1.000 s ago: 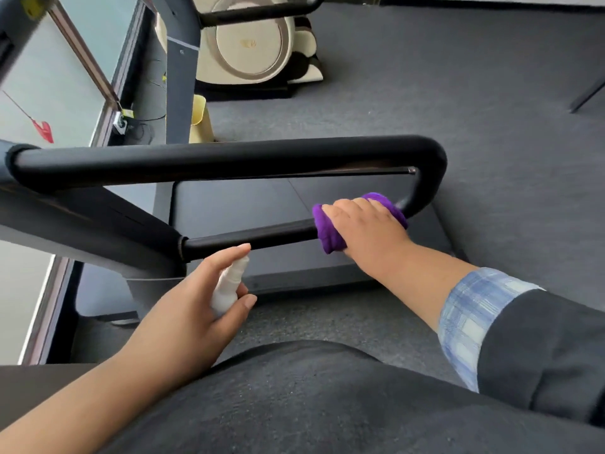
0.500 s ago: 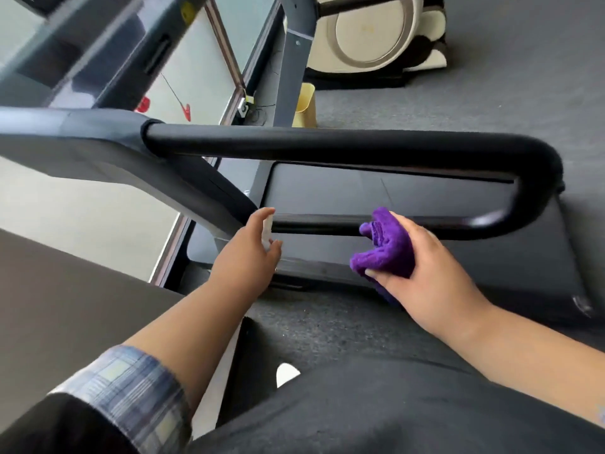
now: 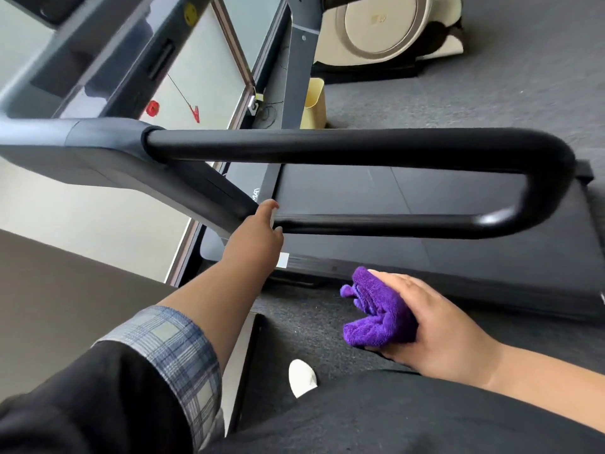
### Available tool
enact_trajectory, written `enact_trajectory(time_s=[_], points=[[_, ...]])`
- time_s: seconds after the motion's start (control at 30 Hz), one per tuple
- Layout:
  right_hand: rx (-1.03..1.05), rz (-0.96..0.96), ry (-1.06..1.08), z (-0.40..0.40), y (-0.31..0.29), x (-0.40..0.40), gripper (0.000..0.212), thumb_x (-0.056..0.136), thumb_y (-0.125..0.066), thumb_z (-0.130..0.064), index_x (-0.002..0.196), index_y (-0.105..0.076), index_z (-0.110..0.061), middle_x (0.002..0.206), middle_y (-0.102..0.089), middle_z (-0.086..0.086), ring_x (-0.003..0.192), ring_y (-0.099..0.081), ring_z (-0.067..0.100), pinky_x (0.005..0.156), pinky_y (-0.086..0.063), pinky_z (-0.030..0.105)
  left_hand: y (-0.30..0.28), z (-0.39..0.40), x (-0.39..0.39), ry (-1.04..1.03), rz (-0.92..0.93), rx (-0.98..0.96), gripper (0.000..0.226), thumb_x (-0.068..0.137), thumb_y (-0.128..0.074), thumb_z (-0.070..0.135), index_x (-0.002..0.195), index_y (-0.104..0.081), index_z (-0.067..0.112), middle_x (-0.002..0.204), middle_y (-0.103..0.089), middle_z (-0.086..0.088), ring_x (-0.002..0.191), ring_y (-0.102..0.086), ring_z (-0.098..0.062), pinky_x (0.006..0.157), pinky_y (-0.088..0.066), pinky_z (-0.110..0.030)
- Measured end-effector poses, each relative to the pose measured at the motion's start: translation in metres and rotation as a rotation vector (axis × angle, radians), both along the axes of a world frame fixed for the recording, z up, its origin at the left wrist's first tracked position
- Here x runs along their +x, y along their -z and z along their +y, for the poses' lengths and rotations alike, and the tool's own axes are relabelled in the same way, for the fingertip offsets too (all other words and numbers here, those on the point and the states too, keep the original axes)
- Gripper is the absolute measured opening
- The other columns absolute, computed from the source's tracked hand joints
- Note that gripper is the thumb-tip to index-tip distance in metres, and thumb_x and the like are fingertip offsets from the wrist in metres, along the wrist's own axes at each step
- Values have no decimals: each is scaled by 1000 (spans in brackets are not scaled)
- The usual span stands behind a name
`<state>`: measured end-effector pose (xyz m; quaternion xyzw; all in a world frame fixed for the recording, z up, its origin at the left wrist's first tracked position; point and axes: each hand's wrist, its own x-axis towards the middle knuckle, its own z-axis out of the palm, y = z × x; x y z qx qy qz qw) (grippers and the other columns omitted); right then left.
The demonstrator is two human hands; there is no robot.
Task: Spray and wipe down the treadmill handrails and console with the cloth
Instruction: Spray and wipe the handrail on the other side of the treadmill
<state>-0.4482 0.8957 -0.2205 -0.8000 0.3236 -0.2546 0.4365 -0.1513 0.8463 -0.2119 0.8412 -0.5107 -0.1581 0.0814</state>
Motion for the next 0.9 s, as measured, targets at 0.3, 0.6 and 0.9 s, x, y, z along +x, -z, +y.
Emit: enact_trajectory(time_s=[0.3,0.6,0.9], points=[[41,-1,64,0,-9,-32,88,68,-80,-52,146,-40,-42,139,-47,-28,130,-50,3,109,-38,26,-9,4,-52,108,16,-17,47,97,-50,34,138,-28,43,97,-56,4,63,-56,-12,49,-38,-28],[31,10,118,2,-14,-62,88,69,-78,-57,145,-39,-38,137,-51,-26,130,-49,2,110,-38,28,-15,-13,-122,322,-30,-64,41,96,-51,29,133,-34,36,105,-62,-2,77,-57,-24,63,-40,-33],[-19,9,141,3,-17,-84,87,68,-77,-59,143,-36,-48,140,-43,-33,132,-45,-3,111,-33,17,-24,-18,-164,435,-41,-78,49,96,-51,29,139,-29,37,112,-63,-8,83,-63,-29,68,-52,-38]])
